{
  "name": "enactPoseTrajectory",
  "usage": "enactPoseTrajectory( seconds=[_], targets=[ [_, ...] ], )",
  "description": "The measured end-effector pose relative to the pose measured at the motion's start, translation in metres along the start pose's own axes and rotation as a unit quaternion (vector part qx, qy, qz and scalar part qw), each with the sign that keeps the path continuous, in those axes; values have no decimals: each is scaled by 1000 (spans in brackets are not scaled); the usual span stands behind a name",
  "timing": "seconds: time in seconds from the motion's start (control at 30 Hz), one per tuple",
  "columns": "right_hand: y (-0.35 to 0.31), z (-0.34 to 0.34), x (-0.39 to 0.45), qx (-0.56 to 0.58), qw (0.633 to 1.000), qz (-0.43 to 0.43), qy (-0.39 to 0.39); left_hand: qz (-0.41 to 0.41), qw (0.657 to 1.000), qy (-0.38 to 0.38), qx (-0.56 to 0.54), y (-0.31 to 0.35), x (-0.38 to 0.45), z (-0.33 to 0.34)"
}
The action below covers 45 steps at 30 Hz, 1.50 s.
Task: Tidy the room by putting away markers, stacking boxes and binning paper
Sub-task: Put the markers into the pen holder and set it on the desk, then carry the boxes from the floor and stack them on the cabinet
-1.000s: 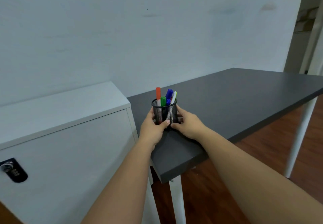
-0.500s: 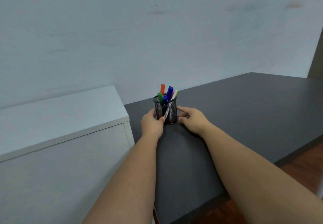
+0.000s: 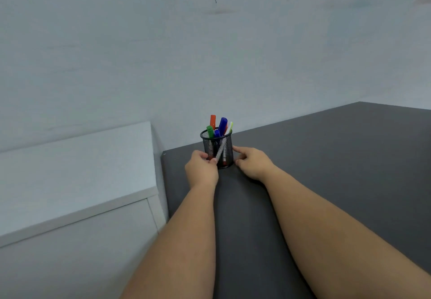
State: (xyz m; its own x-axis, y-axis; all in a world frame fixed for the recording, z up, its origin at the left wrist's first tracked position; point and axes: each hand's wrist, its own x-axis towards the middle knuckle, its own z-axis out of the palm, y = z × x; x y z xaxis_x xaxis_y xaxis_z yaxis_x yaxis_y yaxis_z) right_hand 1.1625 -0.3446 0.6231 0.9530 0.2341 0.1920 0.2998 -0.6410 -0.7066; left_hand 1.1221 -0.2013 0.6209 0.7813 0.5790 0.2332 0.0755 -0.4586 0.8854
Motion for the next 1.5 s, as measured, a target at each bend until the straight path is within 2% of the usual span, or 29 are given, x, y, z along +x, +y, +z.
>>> enactPoseTrajectory(
  seconds=[0.2, 0.4, 0.53, 0.67, 0.8, 1.07, 1.33, 1.5],
  targets=[
    [8, 8, 46, 17, 1000, -2, -22, 0, 1000, 11, 20, 2, 31, 19],
    [13, 12, 87, 29, 999, -3, -26, 40, 992, -35, 113, 7, 54, 35],
    [16, 15, 106, 17, 999, -17, -28, 4, 970, -58, 237, 10, 65, 41],
    [20, 18, 124, 3, 998, -27, -48, -17, 948, -100, 301, 12, 74, 47],
    [18, 22, 133, -28, 994, -23, -101, -16, 921, -139, 363, 13, 74, 52],
    [22, 26, 145, -69, 989, 8, -133, 0, 907, -167, 387, 11, 77, 54],
    [29, 19, 116, -118, 991, -34, -48, 42, 905, -177, 384, 9, 68, 43],
    [26, 7, 74, -195, 979, -22, -57, 61, 882, -196, 423, 0, 39, 24]
  ],
)
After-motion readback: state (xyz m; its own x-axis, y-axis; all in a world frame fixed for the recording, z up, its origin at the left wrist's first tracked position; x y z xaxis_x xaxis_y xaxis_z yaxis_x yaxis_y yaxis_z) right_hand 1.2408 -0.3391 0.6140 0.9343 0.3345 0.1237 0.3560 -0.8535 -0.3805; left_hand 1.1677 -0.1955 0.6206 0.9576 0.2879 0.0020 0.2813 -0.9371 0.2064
